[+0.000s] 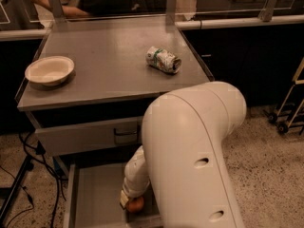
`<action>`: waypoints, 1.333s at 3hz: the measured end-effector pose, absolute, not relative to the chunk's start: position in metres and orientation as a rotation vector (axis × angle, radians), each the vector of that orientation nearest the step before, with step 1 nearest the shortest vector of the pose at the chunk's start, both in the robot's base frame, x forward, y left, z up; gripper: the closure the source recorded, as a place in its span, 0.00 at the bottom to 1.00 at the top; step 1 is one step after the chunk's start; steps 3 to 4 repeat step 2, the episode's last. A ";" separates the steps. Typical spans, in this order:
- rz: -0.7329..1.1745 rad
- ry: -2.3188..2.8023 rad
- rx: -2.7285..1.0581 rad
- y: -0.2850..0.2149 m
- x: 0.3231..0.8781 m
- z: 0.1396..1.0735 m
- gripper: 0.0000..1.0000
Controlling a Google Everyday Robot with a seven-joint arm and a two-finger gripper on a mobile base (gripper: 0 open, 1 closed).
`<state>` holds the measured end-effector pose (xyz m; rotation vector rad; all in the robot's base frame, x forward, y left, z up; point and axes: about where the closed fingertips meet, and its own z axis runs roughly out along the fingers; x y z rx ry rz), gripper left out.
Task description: Place orange into middle drawer
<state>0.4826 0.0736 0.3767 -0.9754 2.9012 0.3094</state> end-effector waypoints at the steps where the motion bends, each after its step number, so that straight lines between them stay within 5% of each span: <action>1: 0.309 2.901 -0.975 0.074 0.483 0.377 0.00; 4: 0.309 2.901 -0.975 0.074 0.483 0.377 0.00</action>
Offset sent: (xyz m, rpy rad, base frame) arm 0.0000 0.0000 0.0000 0.0000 0.0000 0.0000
